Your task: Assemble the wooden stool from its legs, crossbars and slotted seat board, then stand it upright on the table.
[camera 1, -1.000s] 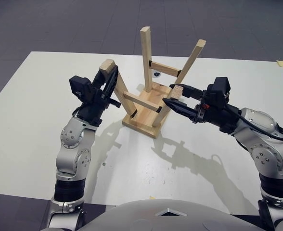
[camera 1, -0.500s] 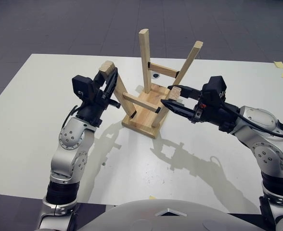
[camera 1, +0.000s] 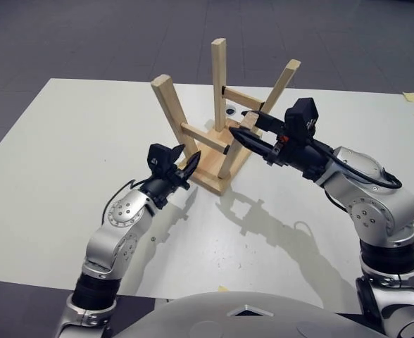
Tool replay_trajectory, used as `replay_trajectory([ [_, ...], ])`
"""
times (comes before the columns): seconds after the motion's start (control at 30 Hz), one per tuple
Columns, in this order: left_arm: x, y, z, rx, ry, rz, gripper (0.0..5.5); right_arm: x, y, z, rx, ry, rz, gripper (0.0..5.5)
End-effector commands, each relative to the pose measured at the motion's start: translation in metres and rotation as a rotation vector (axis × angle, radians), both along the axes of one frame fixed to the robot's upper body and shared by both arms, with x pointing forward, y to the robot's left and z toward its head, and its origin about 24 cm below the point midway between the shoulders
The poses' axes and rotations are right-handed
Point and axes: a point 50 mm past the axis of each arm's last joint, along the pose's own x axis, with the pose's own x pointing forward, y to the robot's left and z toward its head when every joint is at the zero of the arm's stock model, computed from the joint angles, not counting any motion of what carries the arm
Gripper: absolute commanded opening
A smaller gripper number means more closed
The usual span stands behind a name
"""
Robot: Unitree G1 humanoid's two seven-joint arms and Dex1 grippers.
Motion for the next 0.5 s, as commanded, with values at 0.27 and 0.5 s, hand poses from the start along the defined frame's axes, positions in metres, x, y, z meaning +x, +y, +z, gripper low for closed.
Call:
replay_trajectory([
  [0.27, 0.021, 0.013, 0.056, -0.148, -0.128, -0.022, 4.29, 0.003, -0.007, 0.002, 0.064, 0.018, -0.016, 3.63],
  [0.5, 0.031, 0.027, 0.152, -0.267, -0.419, -0.05, 5.39, -0.003, -0.012, 0.026, 0.209, -0.002, 0.041, 4.71],
])
